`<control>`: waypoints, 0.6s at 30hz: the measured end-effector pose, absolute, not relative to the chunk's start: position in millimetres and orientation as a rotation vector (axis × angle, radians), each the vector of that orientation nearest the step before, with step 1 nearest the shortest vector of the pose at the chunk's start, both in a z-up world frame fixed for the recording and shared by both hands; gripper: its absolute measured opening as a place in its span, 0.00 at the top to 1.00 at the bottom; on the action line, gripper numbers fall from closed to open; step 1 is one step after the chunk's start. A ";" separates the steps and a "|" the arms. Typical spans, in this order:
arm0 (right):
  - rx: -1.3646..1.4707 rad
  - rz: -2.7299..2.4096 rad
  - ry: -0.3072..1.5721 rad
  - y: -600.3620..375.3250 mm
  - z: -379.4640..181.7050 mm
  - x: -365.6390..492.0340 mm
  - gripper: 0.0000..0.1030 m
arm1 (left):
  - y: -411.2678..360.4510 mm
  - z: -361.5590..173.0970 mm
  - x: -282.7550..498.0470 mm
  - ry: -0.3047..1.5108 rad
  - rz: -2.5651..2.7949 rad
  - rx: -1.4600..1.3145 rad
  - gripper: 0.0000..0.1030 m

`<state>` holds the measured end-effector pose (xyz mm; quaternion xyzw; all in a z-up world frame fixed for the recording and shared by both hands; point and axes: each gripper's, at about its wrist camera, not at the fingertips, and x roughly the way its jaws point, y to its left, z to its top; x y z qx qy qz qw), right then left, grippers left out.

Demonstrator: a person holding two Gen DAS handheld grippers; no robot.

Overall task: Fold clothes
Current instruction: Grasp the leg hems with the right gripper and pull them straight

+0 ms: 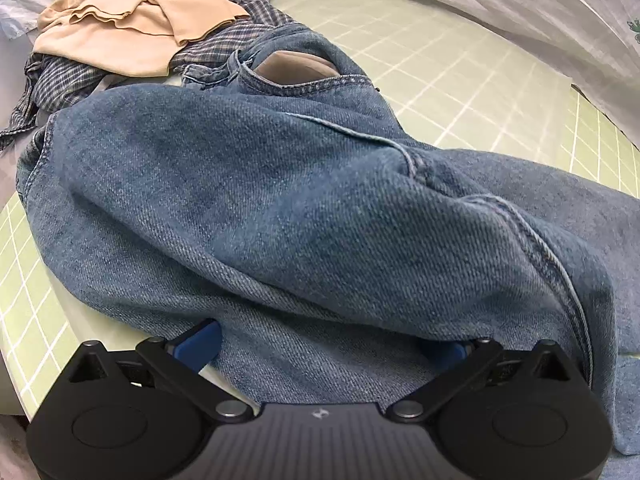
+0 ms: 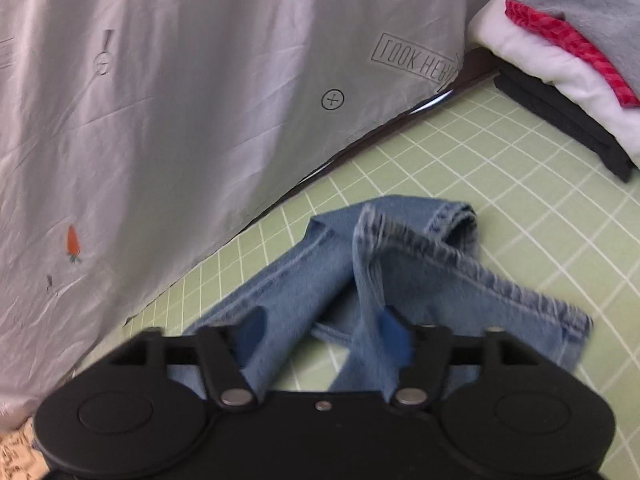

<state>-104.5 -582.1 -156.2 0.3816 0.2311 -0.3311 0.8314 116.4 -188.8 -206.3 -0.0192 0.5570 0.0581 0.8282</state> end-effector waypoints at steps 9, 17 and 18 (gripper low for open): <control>0.615 -0.885 0.652 -556.6 -187.9 -165.6 0.00 | -192.8 -206.1 113.7 1.169 0.150 -0.056 0.00; 0.630 -0.973 0.711 -579.1 -210.3 -167.2 0.00 | -188.1 -207.8 114.0 1.153 0.141 -0.051 0.00; 0.612 -0.989 0.733 -581.3 -211.4 -163.0 0.01 | -188.0 -207.9 113.4 1.150 0.140 -0.051 0.00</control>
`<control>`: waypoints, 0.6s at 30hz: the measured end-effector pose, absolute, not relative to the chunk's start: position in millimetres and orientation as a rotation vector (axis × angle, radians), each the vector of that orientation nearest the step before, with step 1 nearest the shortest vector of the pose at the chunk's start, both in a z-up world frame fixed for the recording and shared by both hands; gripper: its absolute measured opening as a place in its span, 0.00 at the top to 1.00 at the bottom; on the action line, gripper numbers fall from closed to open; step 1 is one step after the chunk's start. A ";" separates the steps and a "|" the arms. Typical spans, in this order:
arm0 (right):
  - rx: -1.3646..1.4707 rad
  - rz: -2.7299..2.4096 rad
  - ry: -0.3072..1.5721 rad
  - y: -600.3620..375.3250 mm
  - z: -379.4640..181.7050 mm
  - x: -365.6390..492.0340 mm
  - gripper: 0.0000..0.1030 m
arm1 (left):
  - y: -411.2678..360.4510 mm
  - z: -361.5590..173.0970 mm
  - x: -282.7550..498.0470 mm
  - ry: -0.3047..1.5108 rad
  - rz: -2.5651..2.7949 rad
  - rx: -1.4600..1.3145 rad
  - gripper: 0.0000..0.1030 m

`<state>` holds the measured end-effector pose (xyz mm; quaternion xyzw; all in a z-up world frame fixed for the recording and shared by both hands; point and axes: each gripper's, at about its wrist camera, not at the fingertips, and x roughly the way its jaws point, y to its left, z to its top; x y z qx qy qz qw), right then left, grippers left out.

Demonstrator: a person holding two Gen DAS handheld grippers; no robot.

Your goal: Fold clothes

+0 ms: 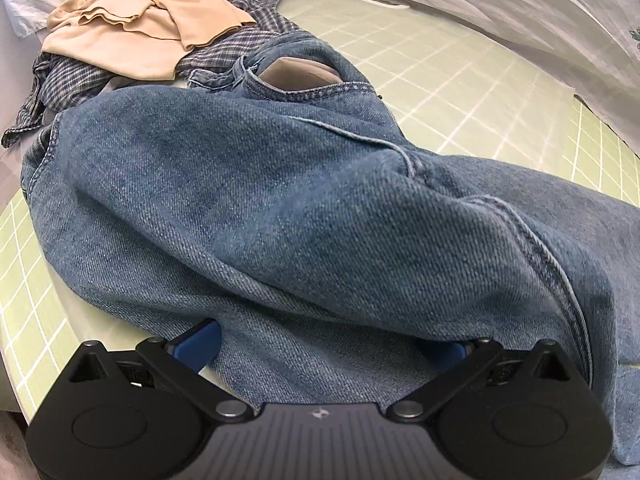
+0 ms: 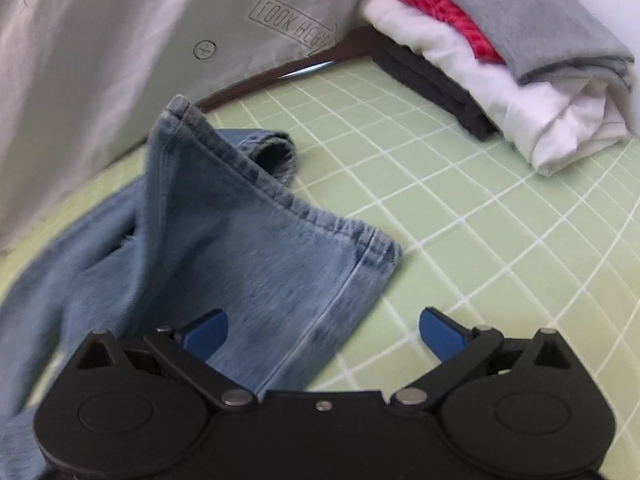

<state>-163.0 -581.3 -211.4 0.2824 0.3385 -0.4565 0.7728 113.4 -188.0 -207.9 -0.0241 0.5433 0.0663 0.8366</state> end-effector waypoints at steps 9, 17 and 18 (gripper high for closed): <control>0.453 -0.914 0.784 -571.4 -214.5 -155.8 0.26 | -187.7 -209.8 101.0 1.101 0.120 -0.030 0.00; 0.476 -0.890 0.700 -544.5 -193.5 -203.0 0.91 | -183.3 -209.3 76.0 1.137 0.067 -0.019 0.00; 0.488 -0.904 0.684 -539.0 -189.2 -219.0 0.91 | -182.2 -209.4 71.7 1.146 0.059 -0.023 0.00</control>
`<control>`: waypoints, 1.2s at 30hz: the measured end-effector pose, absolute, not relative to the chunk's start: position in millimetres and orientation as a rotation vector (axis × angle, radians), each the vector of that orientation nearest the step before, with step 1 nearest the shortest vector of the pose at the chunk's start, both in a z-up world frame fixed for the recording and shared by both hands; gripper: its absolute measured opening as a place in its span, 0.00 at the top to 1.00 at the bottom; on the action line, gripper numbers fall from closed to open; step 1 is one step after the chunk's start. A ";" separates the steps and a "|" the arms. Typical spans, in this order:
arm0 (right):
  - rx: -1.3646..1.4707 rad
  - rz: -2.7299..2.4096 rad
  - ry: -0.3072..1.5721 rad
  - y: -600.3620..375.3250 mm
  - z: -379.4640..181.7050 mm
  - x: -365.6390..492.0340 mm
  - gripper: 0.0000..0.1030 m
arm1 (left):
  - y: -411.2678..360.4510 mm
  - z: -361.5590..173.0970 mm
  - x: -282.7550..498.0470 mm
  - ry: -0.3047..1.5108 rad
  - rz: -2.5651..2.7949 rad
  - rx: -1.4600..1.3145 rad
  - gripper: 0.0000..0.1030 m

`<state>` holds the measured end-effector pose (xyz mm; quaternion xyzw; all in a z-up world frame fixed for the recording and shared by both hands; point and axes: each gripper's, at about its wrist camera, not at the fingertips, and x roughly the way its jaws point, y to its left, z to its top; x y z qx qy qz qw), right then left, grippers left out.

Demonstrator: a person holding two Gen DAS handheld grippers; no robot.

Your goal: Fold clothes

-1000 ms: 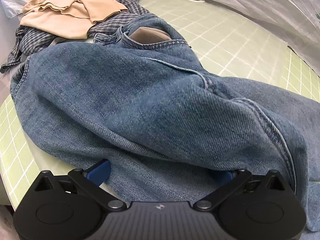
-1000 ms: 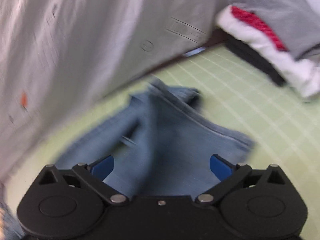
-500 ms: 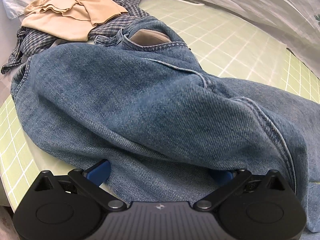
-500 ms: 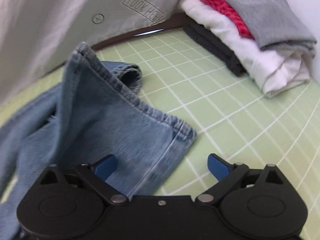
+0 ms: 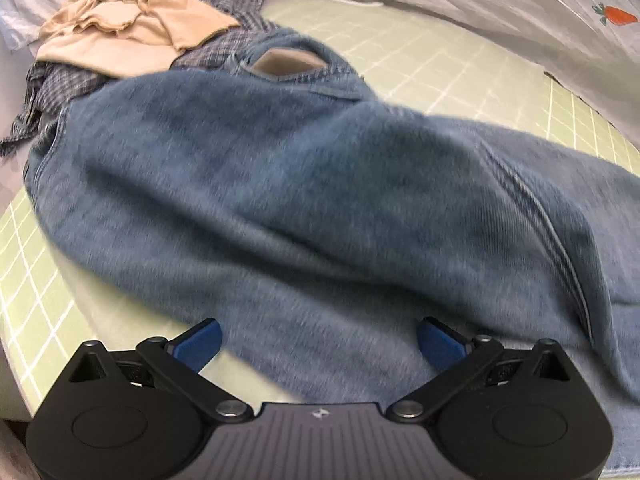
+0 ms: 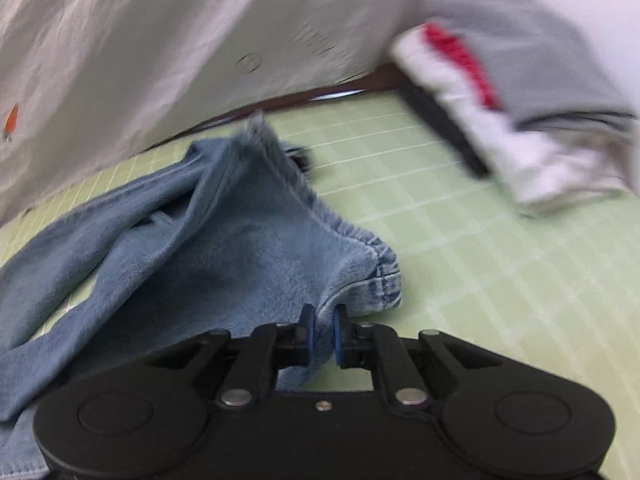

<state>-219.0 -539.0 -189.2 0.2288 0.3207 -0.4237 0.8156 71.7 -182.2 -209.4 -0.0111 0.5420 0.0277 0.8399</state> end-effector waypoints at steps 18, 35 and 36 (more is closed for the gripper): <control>0.520 -1.043 0.798 -454.8 -194.0 -414.2 0.91 | -175.4 -206.3 -31.5 1.154 -0.056 0.042 0.00; 0.193 -1.006 0.801 -441.5 -169.4 -376.9 0.55 | -175.0 -207.5 -52.0 1.141 -0.025 0.032 0.00; 0.176 -0.986 0.795 -441.0 -167.8 -372.4 0.54 | -175.2 -207.4 -51.8 1.141 -0.023 0.031 0.00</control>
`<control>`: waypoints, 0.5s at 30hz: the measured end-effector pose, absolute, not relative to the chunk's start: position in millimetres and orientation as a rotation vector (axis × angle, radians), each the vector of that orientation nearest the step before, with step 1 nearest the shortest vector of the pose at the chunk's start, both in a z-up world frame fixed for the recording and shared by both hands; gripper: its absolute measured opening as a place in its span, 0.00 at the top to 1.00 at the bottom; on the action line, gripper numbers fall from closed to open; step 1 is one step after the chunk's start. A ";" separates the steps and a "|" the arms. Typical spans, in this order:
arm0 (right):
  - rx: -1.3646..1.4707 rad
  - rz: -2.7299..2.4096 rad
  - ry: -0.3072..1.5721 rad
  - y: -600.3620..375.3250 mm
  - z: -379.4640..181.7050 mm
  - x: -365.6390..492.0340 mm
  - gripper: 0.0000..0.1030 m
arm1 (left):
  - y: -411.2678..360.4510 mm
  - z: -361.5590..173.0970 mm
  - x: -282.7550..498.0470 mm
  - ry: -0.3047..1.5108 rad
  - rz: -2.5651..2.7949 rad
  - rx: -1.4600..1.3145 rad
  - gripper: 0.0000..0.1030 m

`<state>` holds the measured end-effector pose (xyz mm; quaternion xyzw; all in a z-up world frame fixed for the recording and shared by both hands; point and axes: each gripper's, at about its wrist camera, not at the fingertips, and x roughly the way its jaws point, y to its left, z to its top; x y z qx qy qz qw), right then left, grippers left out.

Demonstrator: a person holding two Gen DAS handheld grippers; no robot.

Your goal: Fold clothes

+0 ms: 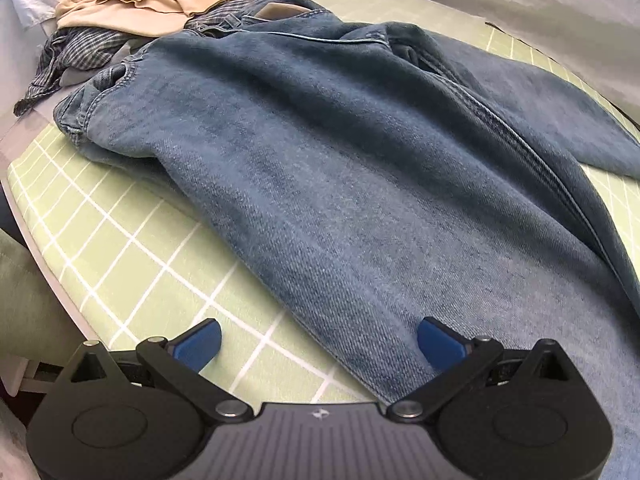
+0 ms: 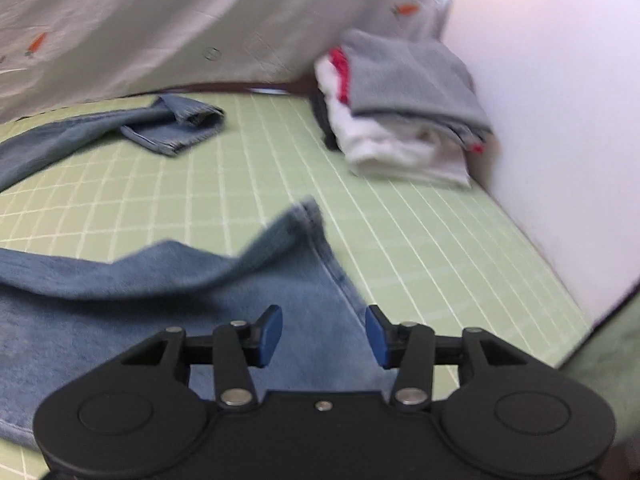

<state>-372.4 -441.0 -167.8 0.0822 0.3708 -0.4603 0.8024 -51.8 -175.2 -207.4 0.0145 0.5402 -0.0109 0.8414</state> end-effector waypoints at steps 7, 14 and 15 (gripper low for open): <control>0.218 -0.725 0.853 -438.2 -184.2 -331.0 0.54 | -177.2 -206.7 -50.0 1.150 -0.009 0.022 0.00; 0.243 -0.590 0.901 -438.3 -202.5 -290.2 0.54 | -175.3 -207.0 -50.7 1.151 -0.003 0.018 0.00; 0.253 -0.586 0.897 -441.5 -202.8 -285.8 0.54 | -175.5 -207.0 -50.8 1.150 -0.003 0.018 0.00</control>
